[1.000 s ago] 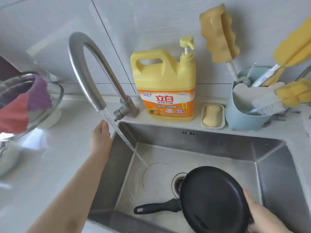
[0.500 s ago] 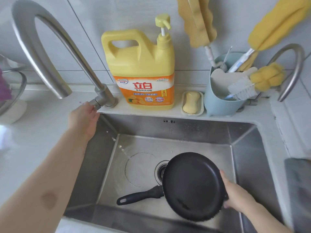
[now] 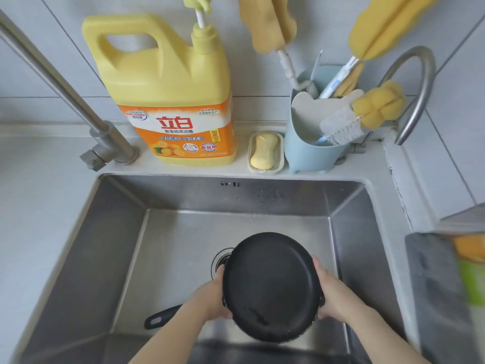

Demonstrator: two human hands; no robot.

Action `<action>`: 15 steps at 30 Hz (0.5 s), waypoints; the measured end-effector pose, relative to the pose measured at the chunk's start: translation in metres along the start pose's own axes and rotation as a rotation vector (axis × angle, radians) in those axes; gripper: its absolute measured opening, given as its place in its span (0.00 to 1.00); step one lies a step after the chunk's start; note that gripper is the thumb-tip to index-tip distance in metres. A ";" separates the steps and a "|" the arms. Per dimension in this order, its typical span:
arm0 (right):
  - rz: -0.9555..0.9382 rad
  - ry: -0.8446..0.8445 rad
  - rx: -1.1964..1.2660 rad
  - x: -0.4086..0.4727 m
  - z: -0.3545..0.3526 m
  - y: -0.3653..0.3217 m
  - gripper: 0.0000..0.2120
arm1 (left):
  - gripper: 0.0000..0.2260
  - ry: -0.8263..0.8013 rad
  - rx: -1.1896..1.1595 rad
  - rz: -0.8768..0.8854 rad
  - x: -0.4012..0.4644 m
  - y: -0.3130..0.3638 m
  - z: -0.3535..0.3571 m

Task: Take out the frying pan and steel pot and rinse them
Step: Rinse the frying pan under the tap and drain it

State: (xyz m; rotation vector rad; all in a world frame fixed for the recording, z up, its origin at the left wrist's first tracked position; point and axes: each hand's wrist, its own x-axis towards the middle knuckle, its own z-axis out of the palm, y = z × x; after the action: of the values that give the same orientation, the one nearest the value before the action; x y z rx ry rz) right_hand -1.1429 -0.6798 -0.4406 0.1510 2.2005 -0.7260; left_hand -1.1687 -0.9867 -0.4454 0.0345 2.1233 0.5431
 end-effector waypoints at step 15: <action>-0.072 -0.002 0.331 -0.033 -0.019 -0.041 0.65 | 0.57 -0.082 -0.046 0.103 -0.041 -0.033 -0.078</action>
State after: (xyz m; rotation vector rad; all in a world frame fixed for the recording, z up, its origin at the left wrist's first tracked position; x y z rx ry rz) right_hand -1.1469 -0.6996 -0.3880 0.2377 2.0778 -1.1275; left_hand -1.2008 -1.0542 -0.3882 0.1381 2.0363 0.6408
